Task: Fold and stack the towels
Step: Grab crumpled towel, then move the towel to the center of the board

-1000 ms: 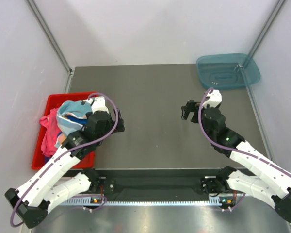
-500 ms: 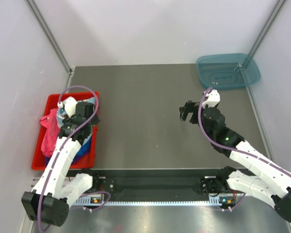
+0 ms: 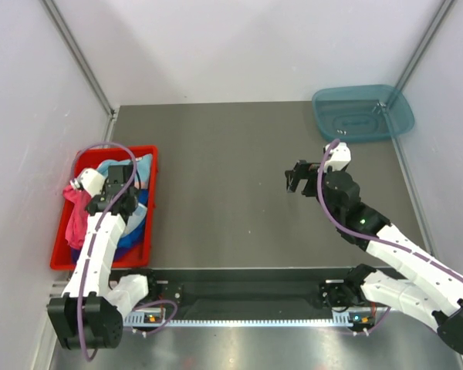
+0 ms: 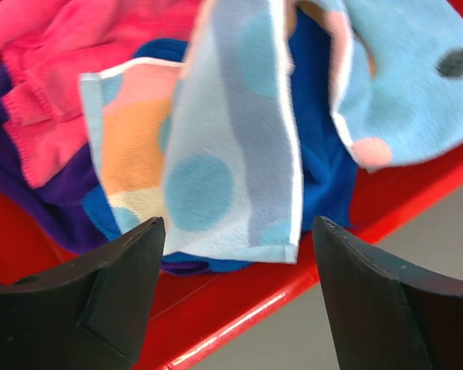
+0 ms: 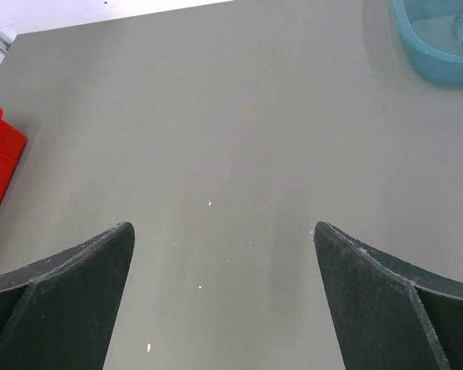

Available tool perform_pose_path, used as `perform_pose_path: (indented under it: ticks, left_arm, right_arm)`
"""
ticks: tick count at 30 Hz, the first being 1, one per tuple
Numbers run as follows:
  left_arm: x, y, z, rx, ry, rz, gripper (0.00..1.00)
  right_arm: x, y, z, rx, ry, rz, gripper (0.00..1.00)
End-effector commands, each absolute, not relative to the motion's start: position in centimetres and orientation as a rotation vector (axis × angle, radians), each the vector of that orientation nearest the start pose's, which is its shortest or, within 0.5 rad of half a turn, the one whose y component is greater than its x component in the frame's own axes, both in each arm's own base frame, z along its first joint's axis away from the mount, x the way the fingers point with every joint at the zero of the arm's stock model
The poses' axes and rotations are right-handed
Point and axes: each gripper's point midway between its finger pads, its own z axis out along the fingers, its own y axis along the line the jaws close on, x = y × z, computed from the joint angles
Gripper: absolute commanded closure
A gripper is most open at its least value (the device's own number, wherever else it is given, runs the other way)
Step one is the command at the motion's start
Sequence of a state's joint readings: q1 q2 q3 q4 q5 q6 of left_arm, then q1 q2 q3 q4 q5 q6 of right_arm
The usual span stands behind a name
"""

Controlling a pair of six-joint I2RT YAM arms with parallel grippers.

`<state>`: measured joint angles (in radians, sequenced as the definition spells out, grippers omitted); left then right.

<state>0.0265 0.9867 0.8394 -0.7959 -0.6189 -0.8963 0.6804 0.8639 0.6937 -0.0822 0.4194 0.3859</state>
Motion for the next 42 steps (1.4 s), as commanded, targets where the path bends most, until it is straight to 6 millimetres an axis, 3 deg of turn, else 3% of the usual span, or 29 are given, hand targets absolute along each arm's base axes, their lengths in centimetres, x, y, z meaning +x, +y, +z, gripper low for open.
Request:
perform_pose_path:
  ticks: [1, 6, 10, 14, 18, 19, 20, 24, 27, 28, 31, 37, 41, 42]
  left_arm:
    - [22.6, 9.8, 14.6, -1.350, 1.897, 0.433, 0.17]
    - [22.5, 10.1, 14.1, -1.371, 1.890, 0.437, 0.15]
    - [22.6, 10.2, 12.2, -1.443, 1.900, 0.423, 0.14]
    - [23.0, 10.4, 11.2, -1.470, 1.891, 0.399, 0.20]
    - [23.9, 10.4, 10.8, -1.464, 1.907, 0.381, 0.52]
    - [24.3, 10.3, 10.8, -1.448, 1.924, 0.368, 0.82]
    - [24.4, 10.3, 10.9, -1.443, 1.929, 0.364, 1.00]
    - [25.6, 10.0, 12.9, -1.369, 1.931, 0.312, 1.00]
    - [27.0, 9.2, 16.1, -1.240, 1.925, 0.200, 1.00]
    - [27.5, 8.9, 18.0, -1.171, 1.909, 0.165, 1.00]
    - [28.7, 7.2, 21.8, -1.036, 1.896, 0.030, 1.00]
    - [30.7, 1.7, 26.0, -0.770, 1.958, -0.216, 1.00]
    - [31.5, -5.4, 27.8, -0.539, 2.015, -0.287, 1.00]
    - [31.6, -8.8, 27.1, -0.442, 2.072, -0.328, 1.00]
  right_arm:
    - [28.6, 16.4, 25.0, 0.031, 1.771, 0.421, 0.00]
    - [28.7, 16.5, 24.8, 0.029, 1.778, 0.419, 0.00]
    - [28.7, 16.8, 24.5, 0.023, 1.789, 0.425, 0.00]
    - [28.8, 16.7, 24.4, 0.024, 1.794, 0.415, 0.00]
    - [28.7, 16.5, 24.3, 0.026, 1.795, 0.409, 0.00]
    - [28.7, 16.5, 24.3, 0.025, 1.794, 0.408, 0.00]
    - [28.7, 16.4, 24.4, 0.025, 1.795, 0.404, 0.00]
    - [28.7, 16.2, 24.5, 0.026, 1.794, 0.393, 0.00]
    - [28.6, 16.0, 24.7, 0.030, 1.789, 0.389, 0.00]
    - [28.6, 16.1, 24.8, 0.030, 1.787, 0.392, 0.00]
    - [28.6, 16.2, 25.0, 0.028, 1.786, 0.395, 0.00]
    - [28.9, 16.3, 25.5, 0.047, 1.784, 0.405, 0.00]
    - [29.5, 16.0, 26.1, 0.080, 1.798, 0.366, 0.00]
    - [29.6, 15.9, 25.6, 0.083, 1.823, 0.338, 0.00]
